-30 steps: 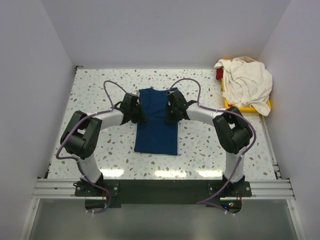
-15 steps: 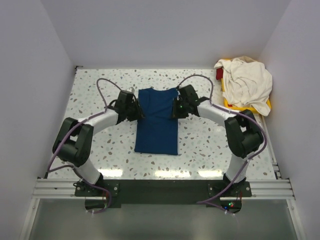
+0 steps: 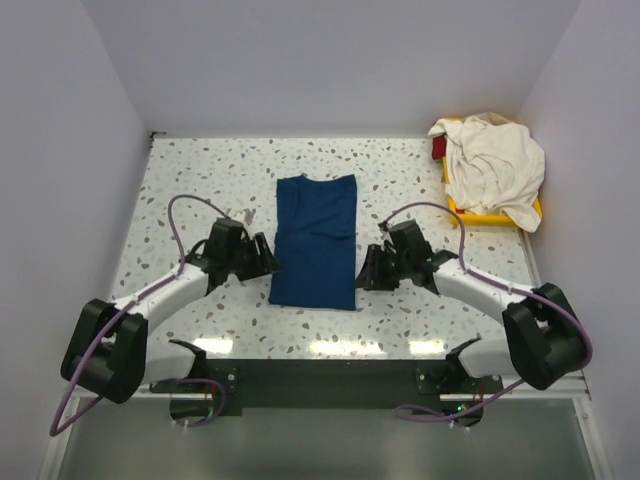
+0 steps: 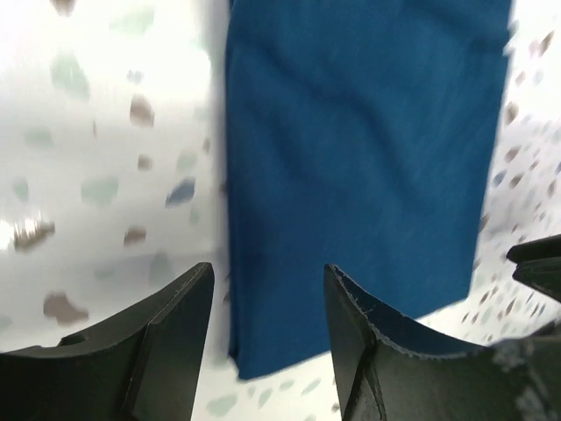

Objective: Fold and stack the t-shirts
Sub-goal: Fold the tshirt

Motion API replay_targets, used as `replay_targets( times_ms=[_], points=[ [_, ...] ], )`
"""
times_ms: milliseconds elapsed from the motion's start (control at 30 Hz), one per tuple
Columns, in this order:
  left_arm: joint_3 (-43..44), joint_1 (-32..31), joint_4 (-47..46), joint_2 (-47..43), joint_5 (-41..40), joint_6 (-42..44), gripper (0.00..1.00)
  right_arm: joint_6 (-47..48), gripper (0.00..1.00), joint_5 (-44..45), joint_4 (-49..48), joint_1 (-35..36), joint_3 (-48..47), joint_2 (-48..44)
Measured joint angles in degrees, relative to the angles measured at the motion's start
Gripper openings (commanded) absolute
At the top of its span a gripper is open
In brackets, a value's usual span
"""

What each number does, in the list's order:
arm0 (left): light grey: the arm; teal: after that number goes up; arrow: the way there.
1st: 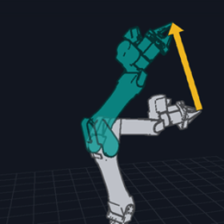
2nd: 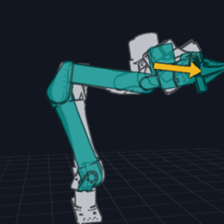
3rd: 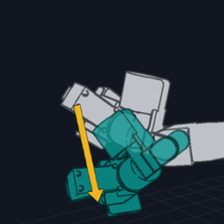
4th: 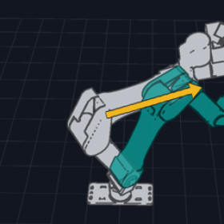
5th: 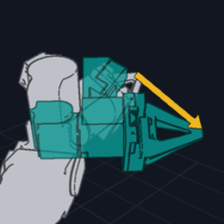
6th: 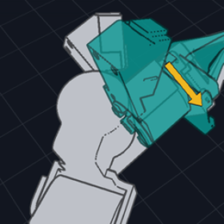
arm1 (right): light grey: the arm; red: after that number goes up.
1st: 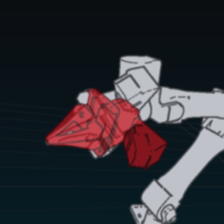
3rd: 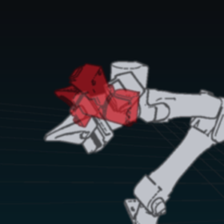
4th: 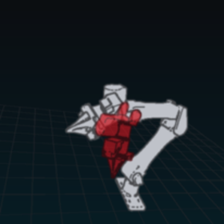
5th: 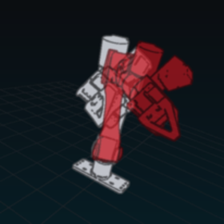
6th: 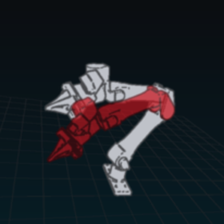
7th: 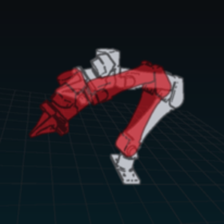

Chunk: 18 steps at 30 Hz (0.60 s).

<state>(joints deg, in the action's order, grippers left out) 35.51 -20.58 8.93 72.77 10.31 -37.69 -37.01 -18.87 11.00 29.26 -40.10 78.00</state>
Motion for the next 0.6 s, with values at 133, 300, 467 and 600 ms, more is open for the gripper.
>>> replay_targets(
  times_ms=[133,300,467,600],
  points=[
    [-7.2,-0.1,1.2,-3.7,3.4,-0.1,0.58,-4.7,0.43,-0.4,0.0,2.2,9.7,-5.4],
    [-11.5,-0.2,1.0,-8.2,7.5,-0.3,0.56,-9.4,0.44,-0.4,-2.1,2.9,15.6,-10.3],
    [-14.0,-0.3,0.4,-9.2,9.0,-1.0,0.51,-13.0,0.43,-0.3,-5.6,4.7,17.9,-9.7],
    [-15.3,-1.4,-0.3,-9.4,8.9,-2.1,0.48,-16.2,0.43,-0.3,-9.5,5.2,19.7,-9.4]
  ],
)
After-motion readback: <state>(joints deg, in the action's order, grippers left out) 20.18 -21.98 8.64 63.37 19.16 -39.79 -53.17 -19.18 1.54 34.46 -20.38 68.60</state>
